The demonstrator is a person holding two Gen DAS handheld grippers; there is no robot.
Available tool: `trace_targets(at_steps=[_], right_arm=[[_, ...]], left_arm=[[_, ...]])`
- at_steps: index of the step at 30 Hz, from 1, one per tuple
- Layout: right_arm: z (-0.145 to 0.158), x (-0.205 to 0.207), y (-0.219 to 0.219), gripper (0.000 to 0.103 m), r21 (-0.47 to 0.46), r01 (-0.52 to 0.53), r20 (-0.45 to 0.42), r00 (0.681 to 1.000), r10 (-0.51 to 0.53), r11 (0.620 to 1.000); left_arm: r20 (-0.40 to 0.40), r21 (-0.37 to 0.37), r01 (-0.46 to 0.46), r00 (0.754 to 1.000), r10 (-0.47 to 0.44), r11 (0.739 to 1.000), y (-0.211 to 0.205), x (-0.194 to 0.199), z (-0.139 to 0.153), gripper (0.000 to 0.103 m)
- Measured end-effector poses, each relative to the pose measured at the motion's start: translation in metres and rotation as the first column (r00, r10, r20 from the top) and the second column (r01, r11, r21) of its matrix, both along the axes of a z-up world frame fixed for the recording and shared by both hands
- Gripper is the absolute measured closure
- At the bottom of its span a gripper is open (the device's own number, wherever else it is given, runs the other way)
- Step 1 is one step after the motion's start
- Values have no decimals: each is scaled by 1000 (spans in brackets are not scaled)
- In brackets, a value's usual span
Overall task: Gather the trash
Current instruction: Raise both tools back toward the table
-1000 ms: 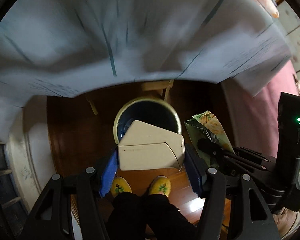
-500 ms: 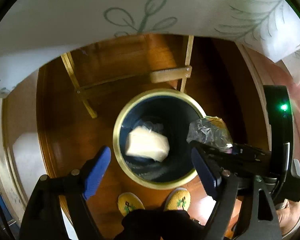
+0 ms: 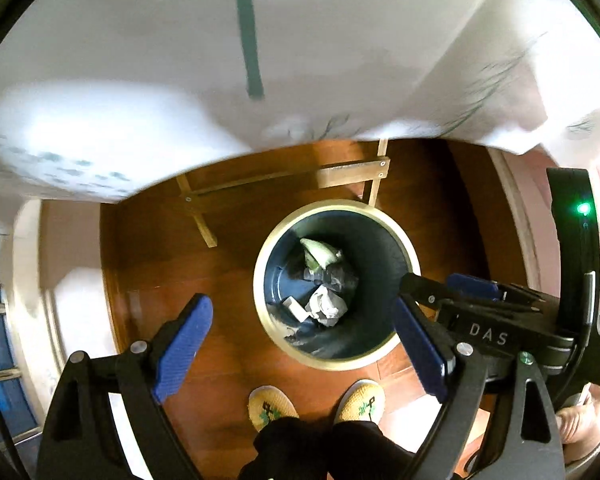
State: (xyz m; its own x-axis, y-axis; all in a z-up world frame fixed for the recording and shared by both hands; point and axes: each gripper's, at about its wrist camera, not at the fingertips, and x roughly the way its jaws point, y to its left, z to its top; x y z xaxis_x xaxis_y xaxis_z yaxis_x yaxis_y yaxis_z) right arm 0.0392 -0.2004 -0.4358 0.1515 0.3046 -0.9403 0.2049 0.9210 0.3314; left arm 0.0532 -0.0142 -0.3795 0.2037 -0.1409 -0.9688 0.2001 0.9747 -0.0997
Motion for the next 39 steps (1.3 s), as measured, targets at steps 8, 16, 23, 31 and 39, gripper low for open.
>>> trace_targets(at_steps=[8,16,23,31,39], right_arm=[[105,-22,1,36,-13,28,40,999,-28,1000],[231,-40,5,36,-16,40,136,990,-37,999],[319,-50,8,36,-65,56,289,957,-35,996],[384,-51,10,36,-141,102,426,904,-33,985],[417,-41,18,36,-188,136,506,862,-23,973]], left_arm=[[70,-33,10,997,-8,999,16,-10,119,13],[183,-67,64,982,-51,996,34,-8,247,13],[292,-72,141,950,-114,987,34,-8,329,13],[375,-78,175,917,-133,981,39,-2,377,13],[411,-89,184,902,-132,979,45,11,391,13]])
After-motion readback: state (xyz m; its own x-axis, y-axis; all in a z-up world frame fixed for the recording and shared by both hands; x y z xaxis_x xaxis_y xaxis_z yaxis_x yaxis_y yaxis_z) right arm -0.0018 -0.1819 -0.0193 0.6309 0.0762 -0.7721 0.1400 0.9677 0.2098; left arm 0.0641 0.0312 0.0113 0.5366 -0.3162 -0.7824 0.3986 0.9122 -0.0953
